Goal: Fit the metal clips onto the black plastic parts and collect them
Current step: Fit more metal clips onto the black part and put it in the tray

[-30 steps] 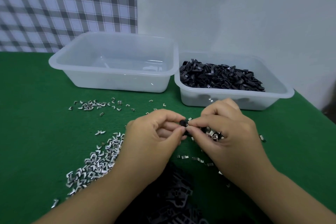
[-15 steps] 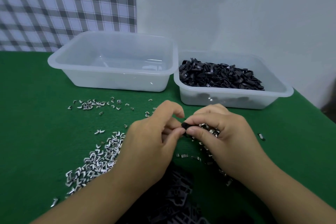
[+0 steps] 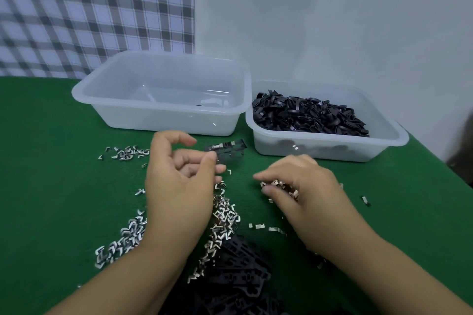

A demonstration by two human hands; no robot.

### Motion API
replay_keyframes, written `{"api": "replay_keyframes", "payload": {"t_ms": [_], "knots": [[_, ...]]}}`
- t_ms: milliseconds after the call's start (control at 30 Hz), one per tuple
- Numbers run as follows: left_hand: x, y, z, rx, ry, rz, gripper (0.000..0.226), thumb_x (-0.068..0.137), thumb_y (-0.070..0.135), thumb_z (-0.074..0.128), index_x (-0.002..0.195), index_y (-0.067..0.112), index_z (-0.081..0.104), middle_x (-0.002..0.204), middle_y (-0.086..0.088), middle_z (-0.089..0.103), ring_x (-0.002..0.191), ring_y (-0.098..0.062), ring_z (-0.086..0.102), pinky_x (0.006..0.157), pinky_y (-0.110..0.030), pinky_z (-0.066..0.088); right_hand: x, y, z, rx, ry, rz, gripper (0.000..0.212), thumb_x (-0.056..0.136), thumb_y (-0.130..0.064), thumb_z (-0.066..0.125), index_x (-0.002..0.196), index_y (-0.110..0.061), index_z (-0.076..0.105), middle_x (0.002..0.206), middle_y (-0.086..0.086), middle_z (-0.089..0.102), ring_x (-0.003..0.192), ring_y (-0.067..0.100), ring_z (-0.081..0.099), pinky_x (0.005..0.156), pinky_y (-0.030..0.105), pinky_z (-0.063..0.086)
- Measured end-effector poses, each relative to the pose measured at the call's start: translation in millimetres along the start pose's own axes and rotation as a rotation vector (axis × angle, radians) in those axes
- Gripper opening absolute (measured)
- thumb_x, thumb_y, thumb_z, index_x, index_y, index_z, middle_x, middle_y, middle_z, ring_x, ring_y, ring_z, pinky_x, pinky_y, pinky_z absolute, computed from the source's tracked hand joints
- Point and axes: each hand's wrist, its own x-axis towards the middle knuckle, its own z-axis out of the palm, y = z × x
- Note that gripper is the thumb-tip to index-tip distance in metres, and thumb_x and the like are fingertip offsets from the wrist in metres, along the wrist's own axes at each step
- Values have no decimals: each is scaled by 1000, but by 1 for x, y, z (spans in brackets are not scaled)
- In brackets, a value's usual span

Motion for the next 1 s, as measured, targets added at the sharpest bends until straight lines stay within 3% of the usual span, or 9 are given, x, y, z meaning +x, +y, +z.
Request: {"api": "replay_keyframes", "payload": {"t_ms": [200,333,500,733,867,1000], "knots": [[1,-1,-1,-36,20,-18,35,87,-6,58,90,26,44,62,-5,63,60,-10,68,52,-15,51,19,-4,12,-97,-160,-20,21,90,-21,58,108,-26,68,103,-5,64,102,14,47,89,23,35],[1,-3,0,-35,14,-13,35,87,-4,58,90,28,44,62,-1,65,60,-9,67,52,-15,50,36,-9,24,-143,-134,-5,21,91,-24,55,107,-20,69,101,4,63,98,20,55,87,34,44],[1,-3,-2,-42,28,-12,35,87,-4,58,89,29,45,62,-2,63,60,-10,67,52,-16,51,51,-12,39,-204,-123,3,21,91,-26,54,105,-20,70,96,6,59,92,22,56,81,35,46],[2,-2,-2,-50,59,-53,34,87,-4,59,92,29,49,63,-2,63,60,-9,67,54,-15,50,41,-12,30,-81,-27,-9,7,85,-18,62,86,-24,67,85,-7,62,79,8,55,73,23,44],[0,-1,0,-16,-13,-113,30,85,-2,62,95,27,61,66,-4,68,63,-10,70,58,-14,53,15,-4,8,190,156,60,18,78,-16,72,77,-34,70,68,-18,67,64,-2,60,59,7,43],[-6,3,3,21,-156,-161,25,83,-4,66,85,21,69,66,-2,72,63,-12,72,59,-16,55,-4,-1,6,237,345,8,28,71,-10,77,89,-30,71,71,-23,67,70,-5,64,67,4,45]]}}
